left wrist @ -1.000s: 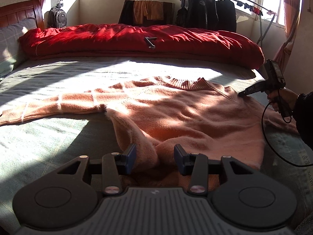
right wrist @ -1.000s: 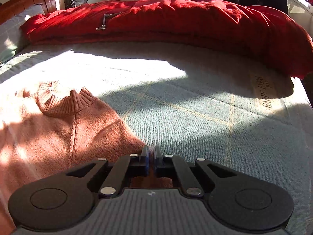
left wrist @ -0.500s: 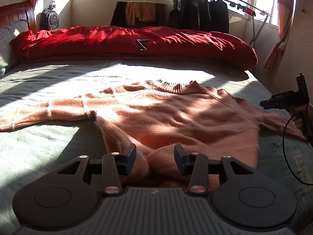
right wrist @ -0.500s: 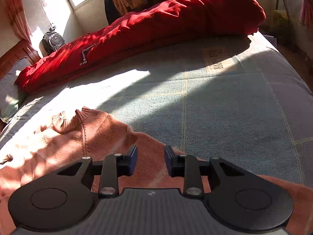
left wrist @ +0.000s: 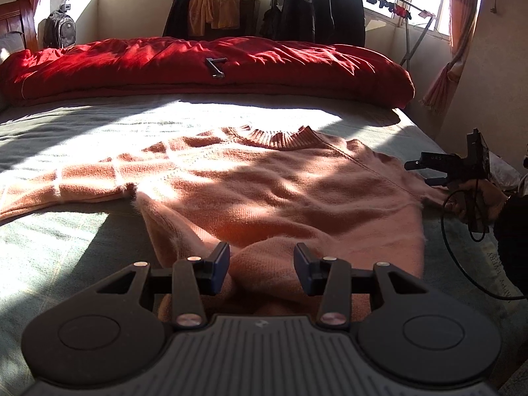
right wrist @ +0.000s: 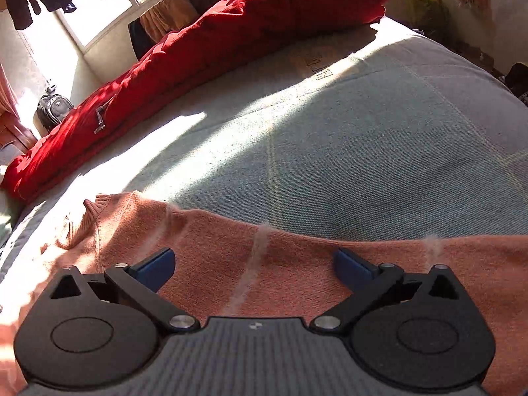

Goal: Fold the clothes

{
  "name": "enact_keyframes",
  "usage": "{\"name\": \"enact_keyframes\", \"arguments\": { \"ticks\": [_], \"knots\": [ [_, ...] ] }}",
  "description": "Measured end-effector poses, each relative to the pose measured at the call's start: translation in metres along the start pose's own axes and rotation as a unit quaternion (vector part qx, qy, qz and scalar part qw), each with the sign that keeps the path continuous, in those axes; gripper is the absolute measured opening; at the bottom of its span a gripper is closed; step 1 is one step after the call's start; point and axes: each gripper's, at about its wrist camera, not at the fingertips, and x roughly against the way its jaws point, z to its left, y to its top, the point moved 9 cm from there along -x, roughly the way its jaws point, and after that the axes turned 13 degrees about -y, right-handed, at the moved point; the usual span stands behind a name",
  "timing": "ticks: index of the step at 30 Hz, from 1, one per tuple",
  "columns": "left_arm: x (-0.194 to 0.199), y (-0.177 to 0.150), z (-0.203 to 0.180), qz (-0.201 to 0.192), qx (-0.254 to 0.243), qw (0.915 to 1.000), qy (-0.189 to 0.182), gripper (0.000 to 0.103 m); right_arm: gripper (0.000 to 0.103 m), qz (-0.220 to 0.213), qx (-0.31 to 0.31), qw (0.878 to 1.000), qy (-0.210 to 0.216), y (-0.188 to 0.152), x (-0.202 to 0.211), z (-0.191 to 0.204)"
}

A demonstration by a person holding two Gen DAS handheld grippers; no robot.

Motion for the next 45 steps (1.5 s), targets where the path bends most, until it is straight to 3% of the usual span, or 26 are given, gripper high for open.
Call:
{"name": "enact_keyframes", "arguments": {
  "ticks": [3, 7, 10, 15, 18, 21, 25, 27, 31, 36, 40, 45],
  "knots": [
    [-0.001, -0.002, 0.009, 0.004, 0.009, 0.9999, 0.001, 0.043, 0.103, -0.02, 0.033, 0.999, -0.027, -0.006, -0.001, 0.009],
    [0.0, -0.002, 0.012, 0.002, 0.004, 0.9999, -0.013, 0.043, 0.103, -0.001, 0.079, 0.996, -0.04, -0.007, -0.002, 0.015],
    [0.001, -0.003, 0.015, 0.0, 0.005, 0.9997, -0.024, 0.044, 0.103, 0.036, 0.039, 0.998, -0.035, 0.003, 0.012, 0.011],
    [0.001, -0.003, 0.017, 0.001, -0.001, 0.9994, -0.034, 0.044, 0.103, 0.021, -0.048, 0.995, 0.082, 0.023, 0.045, 0.044],
    [0.006, -0.005, 0.017, 0.0, -0.006, 0.9994, -0.034, 0.044, 0.103, 0.046, -0.05, 0.991, 0.116, 0.017, 0.029, 0.081],
    [0.017, -0.011, 0.02, -0.006, 0.002, 0.9995, -0.031, 0.044, 0.103, 0.078, -0.039, 0.994, 0.07, 0.003, -0.006, 0.093],
    [0.032, -0.019, 0.034, -0.012, 0.019, 0.9997, -0.008, 0.046, 0.103, 0.039, -0.016, 0.999, 0.017, 0.015, -0.026, 0.097],
    [0.039, -0.02, 0.04, -0.02, 0.022, 0.9995, 0.006, 0.055, 0.103, 0.04, 0.001, 0.999, -0.031, 0.025, -0.028, 0.103],
    [0.048, -0.022, 0.046, -0.031, 0.023, 0.9992, 0.009, 0.059, 0.103, 0.041, 0.079, 0.994, -0.057, 0.025, -0.02, 0.141],
    [0.052, -0.026, 0.041, -0.033, 0.023, 0.9991, -0.007, 0.065, 0.103, 0.056, 0.114, 0.98, -0.153, 0.01, -0.045, 0.148],
    [0.052, -0.018, 0.028, -0.025, -0.007, 0.9988, -0.041, 0.067, 0.103, 0.038, 0.088, 0.982, -0.16, 0.019, -0.062, 0.142],
    [0.029, 0.022, 0.001, -0.018, -0.088, 0.9909, -0.1, 0.073, 0.103, 0.031, 0.067, 0.992, -0.106, 0.033, -0.037, 0.143]
  ]
}}
